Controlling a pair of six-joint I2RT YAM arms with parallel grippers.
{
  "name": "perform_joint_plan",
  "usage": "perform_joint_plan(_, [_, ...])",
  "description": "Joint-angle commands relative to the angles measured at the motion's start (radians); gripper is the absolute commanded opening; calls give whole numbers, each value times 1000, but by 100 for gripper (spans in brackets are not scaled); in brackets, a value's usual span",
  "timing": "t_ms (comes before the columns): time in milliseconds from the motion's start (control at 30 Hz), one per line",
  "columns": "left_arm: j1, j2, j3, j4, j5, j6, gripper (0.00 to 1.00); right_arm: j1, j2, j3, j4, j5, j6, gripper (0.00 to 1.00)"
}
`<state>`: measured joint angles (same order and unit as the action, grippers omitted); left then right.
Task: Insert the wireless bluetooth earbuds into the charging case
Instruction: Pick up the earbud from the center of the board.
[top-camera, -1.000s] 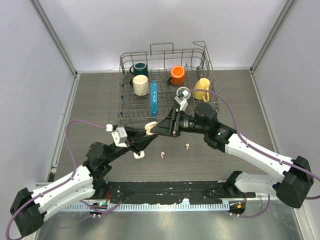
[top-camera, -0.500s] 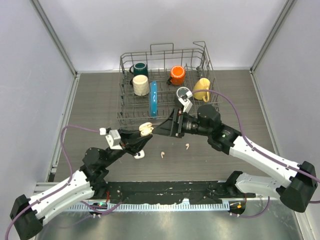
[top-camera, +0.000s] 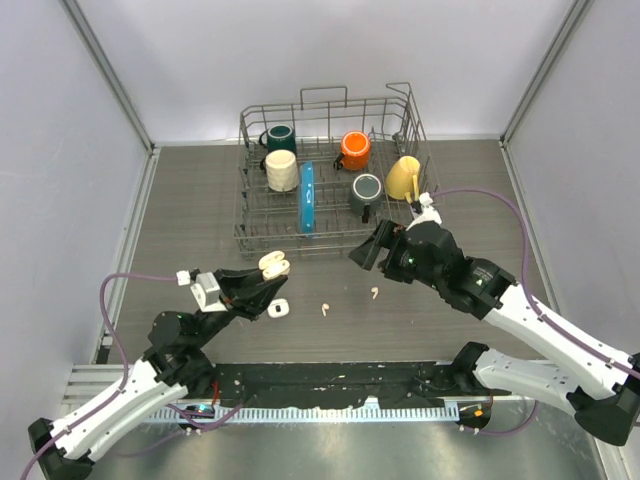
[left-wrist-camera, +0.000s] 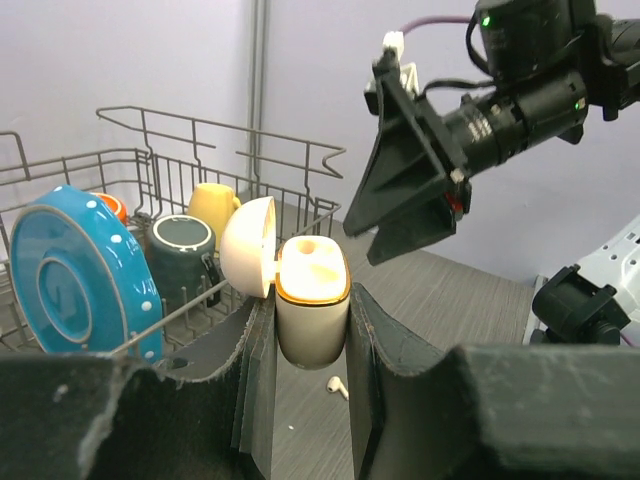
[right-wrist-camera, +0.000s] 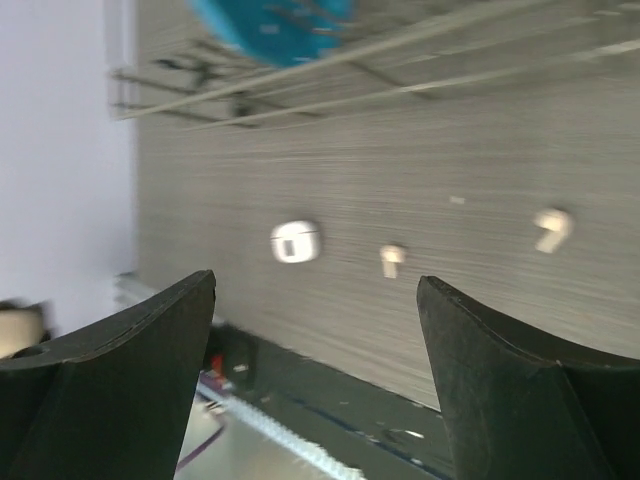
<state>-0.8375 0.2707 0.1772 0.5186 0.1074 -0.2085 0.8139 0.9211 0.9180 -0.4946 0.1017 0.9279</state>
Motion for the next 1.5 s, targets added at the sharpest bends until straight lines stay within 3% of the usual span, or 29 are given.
perform_joint_plan(0, [-2,-67,7,-97,-20,8,0,-2,2,-2,-243,250,11,87])
perform_joint_plan(200, [-3,-91,1,-112,-17,4,0,-2,58,-94,-185,256,11,78])
perform_joint_plan(333, [-2,-80,14,-115,-11,4,0,-1,100,-162,-93,270,25,62])
perform_joint_plan(400, [-3,-71,19,-121,1,9,0,-2,130,-174,-70,297,23,59])
perform_joint_plan(900, [-3,-68,19,-127,29,12,0,-2,381,-199,87,349,-9,47])
perform_joint_plan(1467, [-2,-70,11,-131,12,12,0,-7,510,-186,149,328,-89,43])
